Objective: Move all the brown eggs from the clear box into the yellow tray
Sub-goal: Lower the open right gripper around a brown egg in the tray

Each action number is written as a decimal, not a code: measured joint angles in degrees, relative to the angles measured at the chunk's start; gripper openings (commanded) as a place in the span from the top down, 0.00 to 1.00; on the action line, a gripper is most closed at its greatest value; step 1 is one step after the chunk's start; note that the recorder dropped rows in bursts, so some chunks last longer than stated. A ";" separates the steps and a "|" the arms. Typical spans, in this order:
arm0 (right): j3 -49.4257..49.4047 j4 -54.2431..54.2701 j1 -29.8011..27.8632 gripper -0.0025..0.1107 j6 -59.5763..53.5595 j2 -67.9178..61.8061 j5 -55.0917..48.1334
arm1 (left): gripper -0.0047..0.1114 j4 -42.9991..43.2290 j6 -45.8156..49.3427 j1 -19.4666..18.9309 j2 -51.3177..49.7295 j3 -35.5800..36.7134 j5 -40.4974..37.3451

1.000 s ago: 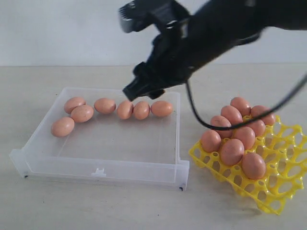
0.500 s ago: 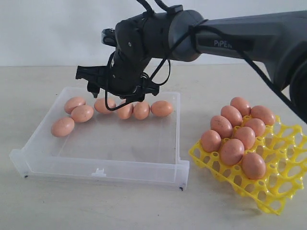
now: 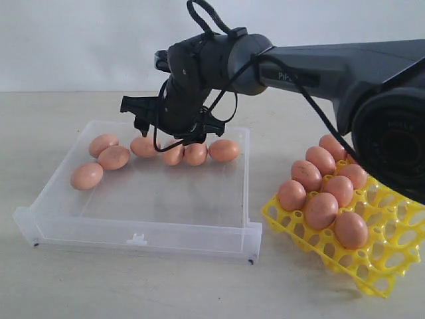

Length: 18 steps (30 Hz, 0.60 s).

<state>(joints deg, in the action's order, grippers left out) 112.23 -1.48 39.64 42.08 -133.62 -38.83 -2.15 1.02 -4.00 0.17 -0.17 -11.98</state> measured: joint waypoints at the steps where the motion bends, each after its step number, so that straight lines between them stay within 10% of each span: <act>1: 0.11 0.00 -0.10 0.36 0.00 -0.32 -0.11 | 1.00 0.00 0.00 0.00 0.00 0.00 0.00; 18: 0.15 -1.01 -1.53 0.36 -1.57 -3.65 -0.84 | 1.00 0.00 0.00 0.00 0.00 0.00 0.00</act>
<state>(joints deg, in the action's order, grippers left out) 112.38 -2.48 38.12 40.52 -137.27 -39.66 -2.15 1.02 -4.00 0.17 -0.17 -11.98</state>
